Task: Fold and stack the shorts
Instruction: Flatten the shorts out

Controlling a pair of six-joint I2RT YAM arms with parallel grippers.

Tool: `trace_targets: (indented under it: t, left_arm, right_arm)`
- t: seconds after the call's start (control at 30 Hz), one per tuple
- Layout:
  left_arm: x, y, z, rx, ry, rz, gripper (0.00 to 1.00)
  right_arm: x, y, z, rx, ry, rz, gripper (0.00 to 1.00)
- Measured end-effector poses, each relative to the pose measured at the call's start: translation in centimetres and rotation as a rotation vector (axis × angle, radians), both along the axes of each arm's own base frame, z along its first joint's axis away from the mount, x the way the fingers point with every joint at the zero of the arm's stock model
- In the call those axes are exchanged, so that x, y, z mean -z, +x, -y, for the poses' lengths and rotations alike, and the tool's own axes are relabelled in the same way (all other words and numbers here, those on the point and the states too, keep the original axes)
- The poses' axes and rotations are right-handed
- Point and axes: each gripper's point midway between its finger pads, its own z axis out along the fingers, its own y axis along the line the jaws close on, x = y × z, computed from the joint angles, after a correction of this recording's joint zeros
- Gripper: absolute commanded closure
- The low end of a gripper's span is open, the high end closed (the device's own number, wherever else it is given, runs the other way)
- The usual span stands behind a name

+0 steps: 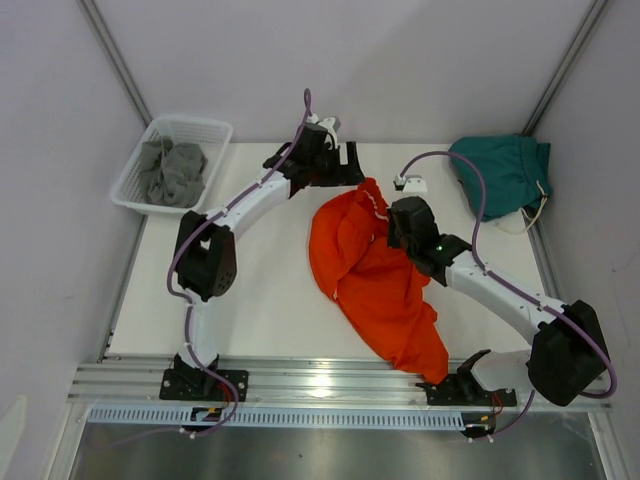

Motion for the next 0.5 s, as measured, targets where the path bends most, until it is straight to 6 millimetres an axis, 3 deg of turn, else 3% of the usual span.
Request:
trace_targets:
  t: [0.1, 0.27, 0.5]
  left_arm:
    - [-0.9, 0.6, 1.7, 0.063, -0.036, 0.027, 0.05]
    - [-2.1, 2.7, 3.8, 0.106, -0.054, 0.064, 0.12]
    - [1.7, 2.1, 4.2, 0.14, 0.001, -0.009, 0.2]
  right_arm:
    - [0.2, -0.4, 0.0, -0.013, -0.014, 0.004, 1.0]
    - [-1.0, -0.6, -0.1, -0.023, -0.001, 0.042, 1.0]
    - [-1.4, -0.5, -0.1, -0.021, -0.001, 0.056, 1.0]
